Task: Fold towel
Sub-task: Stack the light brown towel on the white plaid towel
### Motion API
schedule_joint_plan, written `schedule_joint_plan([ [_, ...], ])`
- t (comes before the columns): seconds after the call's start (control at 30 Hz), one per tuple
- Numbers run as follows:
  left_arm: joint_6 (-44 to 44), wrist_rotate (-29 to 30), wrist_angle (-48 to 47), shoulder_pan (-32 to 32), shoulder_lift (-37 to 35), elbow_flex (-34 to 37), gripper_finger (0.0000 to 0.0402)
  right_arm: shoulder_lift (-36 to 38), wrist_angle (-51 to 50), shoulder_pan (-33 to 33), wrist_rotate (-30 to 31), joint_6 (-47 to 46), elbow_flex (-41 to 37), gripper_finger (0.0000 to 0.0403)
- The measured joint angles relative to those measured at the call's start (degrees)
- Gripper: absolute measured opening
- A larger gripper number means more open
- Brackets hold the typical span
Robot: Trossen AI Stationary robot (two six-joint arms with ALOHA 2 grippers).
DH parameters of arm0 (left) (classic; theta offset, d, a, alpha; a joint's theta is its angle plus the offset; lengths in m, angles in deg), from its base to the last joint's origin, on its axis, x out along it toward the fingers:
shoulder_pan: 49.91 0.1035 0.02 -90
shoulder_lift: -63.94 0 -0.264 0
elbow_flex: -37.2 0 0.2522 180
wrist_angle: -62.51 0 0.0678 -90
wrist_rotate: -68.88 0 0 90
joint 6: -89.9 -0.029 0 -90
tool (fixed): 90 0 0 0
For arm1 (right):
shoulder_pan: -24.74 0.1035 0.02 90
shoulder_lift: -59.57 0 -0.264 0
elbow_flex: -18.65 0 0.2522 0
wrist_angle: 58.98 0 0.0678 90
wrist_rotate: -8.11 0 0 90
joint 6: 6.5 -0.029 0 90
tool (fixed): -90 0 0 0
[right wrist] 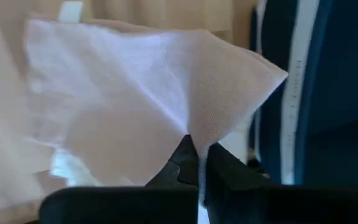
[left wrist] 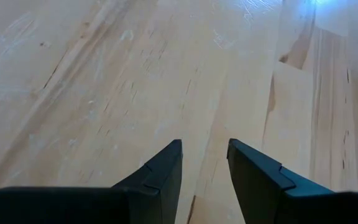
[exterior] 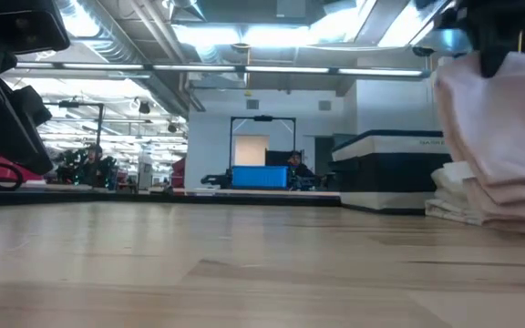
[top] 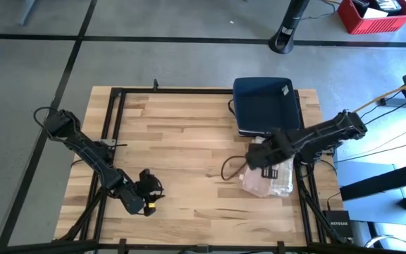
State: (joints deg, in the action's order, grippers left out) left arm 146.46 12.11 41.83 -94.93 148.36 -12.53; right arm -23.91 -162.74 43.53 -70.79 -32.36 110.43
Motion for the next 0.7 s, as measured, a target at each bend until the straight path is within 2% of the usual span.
schedule_joint_plan([
  [0.33, 0.0, -0.01, -0.02, 0.0, -0.02, 0.0, 0.0123, 0.02, 0.01, -9.25, 0.39, 11.92, -10.33, 0.0003],
  [0.57, -0.15, 0.01, -0.01, 0.0, -0.02, 0.0, 0.0123, 0.0, 0.71, -10.23, 7.29, 14.1, -16.51, 0.0011],
  [0.7, -0.17, 0.01, -0.01, 0.0, -0.02, 0.0, 0.0123, 0.0, 5.63, -10.24, 8.82, 15.23, -18.32, 0.003],
])
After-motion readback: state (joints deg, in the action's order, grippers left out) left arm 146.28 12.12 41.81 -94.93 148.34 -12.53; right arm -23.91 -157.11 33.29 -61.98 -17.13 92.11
